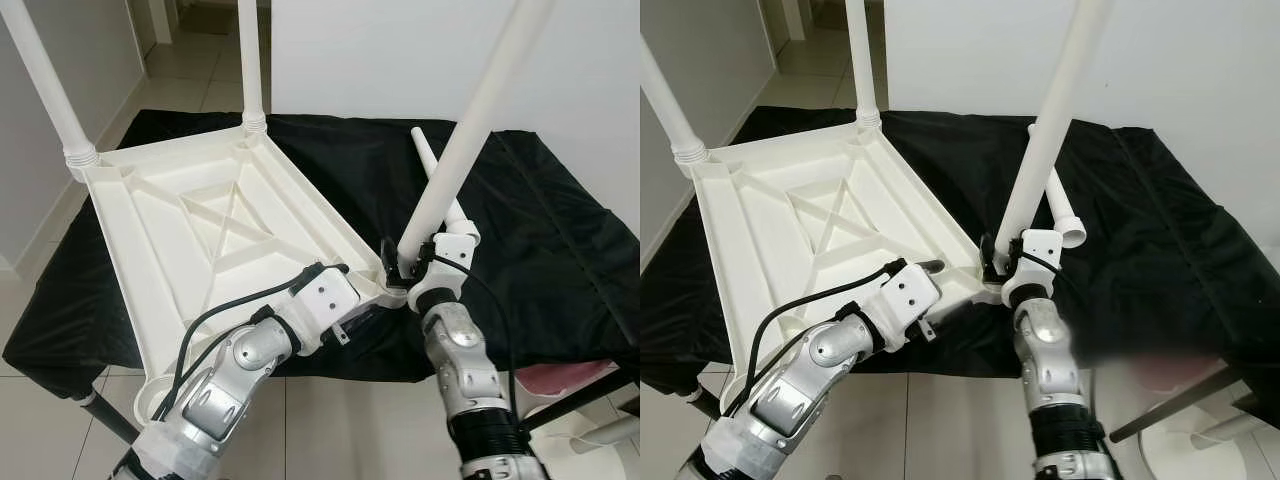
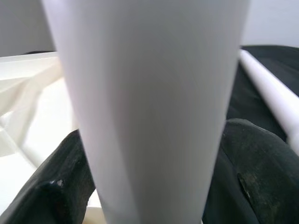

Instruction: Building children table

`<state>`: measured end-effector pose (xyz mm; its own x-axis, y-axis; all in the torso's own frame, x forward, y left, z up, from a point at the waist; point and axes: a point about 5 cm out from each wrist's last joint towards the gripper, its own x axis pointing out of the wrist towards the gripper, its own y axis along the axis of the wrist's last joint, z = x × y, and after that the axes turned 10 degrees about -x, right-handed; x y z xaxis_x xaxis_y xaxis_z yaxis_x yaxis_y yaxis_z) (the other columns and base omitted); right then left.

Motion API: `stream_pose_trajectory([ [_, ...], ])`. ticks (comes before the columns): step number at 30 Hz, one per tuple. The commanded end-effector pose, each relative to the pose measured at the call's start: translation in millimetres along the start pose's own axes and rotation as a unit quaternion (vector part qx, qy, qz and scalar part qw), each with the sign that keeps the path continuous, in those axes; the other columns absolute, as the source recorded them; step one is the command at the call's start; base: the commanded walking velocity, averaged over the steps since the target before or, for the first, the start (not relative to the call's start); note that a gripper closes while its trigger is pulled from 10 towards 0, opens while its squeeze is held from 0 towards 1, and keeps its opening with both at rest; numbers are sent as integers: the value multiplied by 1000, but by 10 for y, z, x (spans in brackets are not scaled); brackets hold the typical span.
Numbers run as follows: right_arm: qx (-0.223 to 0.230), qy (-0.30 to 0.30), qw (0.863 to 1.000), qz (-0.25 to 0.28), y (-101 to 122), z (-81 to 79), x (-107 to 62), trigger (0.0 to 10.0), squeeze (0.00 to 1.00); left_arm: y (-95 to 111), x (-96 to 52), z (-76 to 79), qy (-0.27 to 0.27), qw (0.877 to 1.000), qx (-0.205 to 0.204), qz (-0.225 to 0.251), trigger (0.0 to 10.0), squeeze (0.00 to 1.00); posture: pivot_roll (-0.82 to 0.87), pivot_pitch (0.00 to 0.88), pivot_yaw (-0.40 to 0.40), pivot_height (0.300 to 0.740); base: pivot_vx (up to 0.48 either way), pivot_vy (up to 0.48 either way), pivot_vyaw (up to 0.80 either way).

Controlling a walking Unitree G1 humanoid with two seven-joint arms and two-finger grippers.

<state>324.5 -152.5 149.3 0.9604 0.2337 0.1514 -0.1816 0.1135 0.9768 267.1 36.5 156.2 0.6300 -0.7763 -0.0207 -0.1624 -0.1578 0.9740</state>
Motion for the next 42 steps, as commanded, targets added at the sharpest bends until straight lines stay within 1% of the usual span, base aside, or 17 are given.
stream_pose_trajectory([
  [1,8,30,1000,-4,-21,-2,9,10000,0,-18,3,24,-5,1000,-1,-5,10000,0,14,18,-51,740,0,0,0],
  [3,-4,82,997,1,-15,22,26,10000,0,-19,4,21,-4,1000,-1,-5,10000,0,13,19,-51,740,0,0,0],
  [4,-4,82,997,1,-15,22,26,10000,0,-19,4,21,-4,1000,-1,-5,10000,0,13,19,-51,740,0,0,0],
  [5,-27,119,993,1,-26,56,36,10000,0,-15,9,15,-3,1000,-1,-5,10000,0,11,23,-48,740,0,0,0],
  [6,-27,119,993,1,-26,56,36,10000,0,-15,9,15,-3,1000,-1,-5,10000,0,11,23,-48,740,0,0,0],
  [8,-51,158,986,2,-45,90,35,10000,0,-11,16,17,-4,1000,-1,-4,10000,0,11,25,-46,740,0,0,0],
  [12,-68,192,979,-3,-70,127,34,10000,0,-9,21,25,-6,1000,-2,-4,10000,0,9,32,-41,740,0,0,0],
  [13,-74,205,976,-7,-80,157,38,8863,0,-7,22,30,-7,1000,-2,-4,10000,0,9,34,-39,740,0,0,0],
  [14,-74,205,976,-7,-80,157,38,8863,0,-7,22,30,-7,1000,-2,-4,10000,0,9,34,-39,740,0,0,0],
  [16,-83,224,971,-13,-97,215,52,0,0,-1,26,33,-8,1000,-3,-3,10000,0,8,33,-40,740,0,0,0],
  [20,-87,235,968,-18,-117,283,66,0,0,13,37,26,-7,1000,-4,-1,10000,0,12,36,-41,740,0,0,0],
  [26,-80,230,970,-26,-156,318,56,0,0,13,30,16,-5,1000,-3,-1,10000,0,12,36,-41,740,0,0,0],
  [29,-56,219,974,-30,-198,324,33,0,0,9,26,11,-4,1000,-4,-2,10000,0,12,38,-41,740,0,0,0],
  [32,-52,215,975,-30,-207,326,26,0,0,9,24,14,-4,1000,-4,-2,10000,0,10,41,-39,740,0,0,0],
  [33,-40,203,978,-30,-234,317,15,10000,0,11,24,20,-4,1000,-4,-1,10000,0,7,43,-39,740,0,0,0],
  [39,-23,184,982,-38,-276,302,3,10000,0,12,29,24,-6,1000,-4,-1,10000,0,4,45,-37,740,0,0,0],
  [42,-25,141,988,-52,-324,274,-5,10000,0,12,29,28,-7,1000,-6,0,10000,0,5,47,-38,740,0,0,0],
])
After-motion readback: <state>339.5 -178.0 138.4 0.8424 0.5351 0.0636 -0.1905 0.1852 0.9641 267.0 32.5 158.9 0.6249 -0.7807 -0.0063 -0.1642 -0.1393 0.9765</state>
